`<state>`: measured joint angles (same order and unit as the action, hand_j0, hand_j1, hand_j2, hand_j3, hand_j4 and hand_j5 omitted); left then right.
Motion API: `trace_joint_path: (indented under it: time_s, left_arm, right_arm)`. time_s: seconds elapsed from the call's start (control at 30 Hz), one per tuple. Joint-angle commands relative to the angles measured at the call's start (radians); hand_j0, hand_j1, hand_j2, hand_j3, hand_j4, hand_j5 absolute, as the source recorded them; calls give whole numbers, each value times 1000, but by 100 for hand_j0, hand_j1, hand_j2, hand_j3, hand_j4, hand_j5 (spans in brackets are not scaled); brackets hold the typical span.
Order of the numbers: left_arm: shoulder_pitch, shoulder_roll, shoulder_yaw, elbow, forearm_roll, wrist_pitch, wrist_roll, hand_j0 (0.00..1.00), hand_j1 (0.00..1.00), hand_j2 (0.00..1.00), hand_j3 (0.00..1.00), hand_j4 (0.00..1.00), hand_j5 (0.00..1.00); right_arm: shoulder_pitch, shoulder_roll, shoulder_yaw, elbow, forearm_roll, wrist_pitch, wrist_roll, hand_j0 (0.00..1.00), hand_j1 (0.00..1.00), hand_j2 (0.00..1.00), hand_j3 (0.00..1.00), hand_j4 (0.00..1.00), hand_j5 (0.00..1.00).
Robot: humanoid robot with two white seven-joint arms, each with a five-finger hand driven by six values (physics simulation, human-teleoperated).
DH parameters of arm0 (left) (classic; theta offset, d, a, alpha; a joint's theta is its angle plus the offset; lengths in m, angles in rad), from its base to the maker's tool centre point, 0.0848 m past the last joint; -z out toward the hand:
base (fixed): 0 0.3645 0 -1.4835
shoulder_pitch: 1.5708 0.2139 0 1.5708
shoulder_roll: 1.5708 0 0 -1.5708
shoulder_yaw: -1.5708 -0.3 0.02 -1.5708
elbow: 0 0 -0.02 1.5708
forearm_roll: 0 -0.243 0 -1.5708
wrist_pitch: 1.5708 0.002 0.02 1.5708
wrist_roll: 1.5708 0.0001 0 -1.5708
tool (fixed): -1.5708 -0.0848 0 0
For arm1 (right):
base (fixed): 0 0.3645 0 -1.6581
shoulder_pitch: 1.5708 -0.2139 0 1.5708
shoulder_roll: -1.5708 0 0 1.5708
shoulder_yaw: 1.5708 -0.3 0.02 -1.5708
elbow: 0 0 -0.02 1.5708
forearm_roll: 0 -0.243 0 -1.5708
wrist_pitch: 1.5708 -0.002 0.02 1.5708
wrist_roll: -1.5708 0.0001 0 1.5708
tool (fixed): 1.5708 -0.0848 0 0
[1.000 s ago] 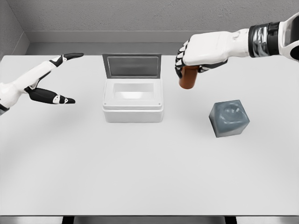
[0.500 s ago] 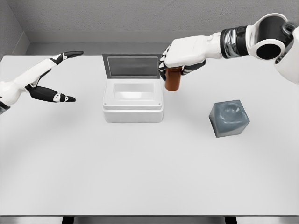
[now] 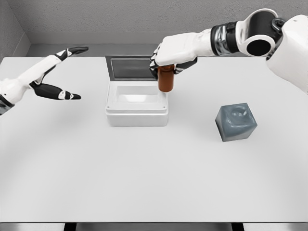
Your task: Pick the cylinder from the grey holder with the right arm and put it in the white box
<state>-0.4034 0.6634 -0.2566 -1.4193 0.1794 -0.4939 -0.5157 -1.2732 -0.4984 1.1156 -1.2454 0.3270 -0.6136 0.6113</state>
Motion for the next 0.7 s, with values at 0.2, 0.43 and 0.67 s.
trace_joint_path:
  time_s: [0.2,0.43,0.67]
  left_arm:
    - [-83,-57,-49,151,6,5,0,100,100,100,100,100,100]
    - [-176,-125,-84,304,20,69,0,100,100,100,100,100,100]
    - [-184,-166,-85,333,20,112,0,100,100,100,100,100,100]
  right_arm:
    - [-5,47,0,35,-2,3,0,52,52,52,52,52,52]
    - [-17,63,7,34,-2,3,0,53,53,53,53,53,53]
    - [-15,78,3,29,47,3,0,100,100,100,100,100,100]
